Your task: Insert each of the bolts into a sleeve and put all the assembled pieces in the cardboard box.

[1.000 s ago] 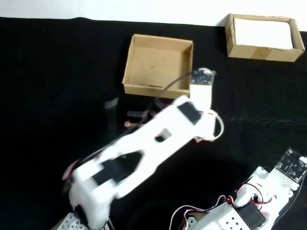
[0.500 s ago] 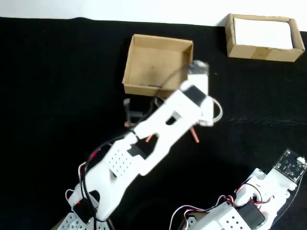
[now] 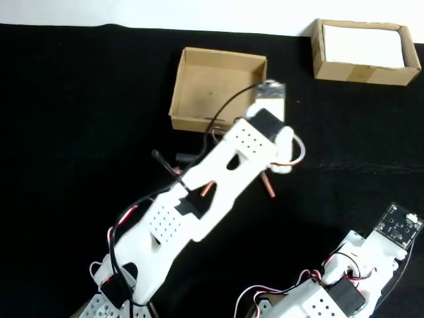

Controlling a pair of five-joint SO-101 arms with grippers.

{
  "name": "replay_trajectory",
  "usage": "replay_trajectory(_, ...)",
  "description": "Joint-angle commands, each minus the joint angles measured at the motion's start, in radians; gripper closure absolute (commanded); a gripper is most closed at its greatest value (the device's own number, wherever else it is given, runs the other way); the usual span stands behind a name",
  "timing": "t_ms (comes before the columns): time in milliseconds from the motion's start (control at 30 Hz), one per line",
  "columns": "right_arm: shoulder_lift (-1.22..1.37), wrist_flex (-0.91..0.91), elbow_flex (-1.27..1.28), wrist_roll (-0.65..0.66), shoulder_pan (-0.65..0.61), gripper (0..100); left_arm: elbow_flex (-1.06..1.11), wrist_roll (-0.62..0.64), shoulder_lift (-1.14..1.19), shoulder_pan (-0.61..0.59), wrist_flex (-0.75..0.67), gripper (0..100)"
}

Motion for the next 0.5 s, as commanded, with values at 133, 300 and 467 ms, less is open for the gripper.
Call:
replay_trajectory(133, -0.012, -0.016, -0.005, 0.011, -0.008, 99.1, 0.068, -0.008, -0.005, -0.042, -0.14, 90)
replay_trajectory(300, -0.012, -0.015, -0.005, 0.011, -0.008, 99.1, 0.091, -0.048, -0.005, -0.035, -0.195, 90)
replay_trajectory(467, -0.012, -0.015, -0.005, 0.011, -0.008, 99.1, 0.091, -0.048, -0.005, -0.022, -0.193, 90)
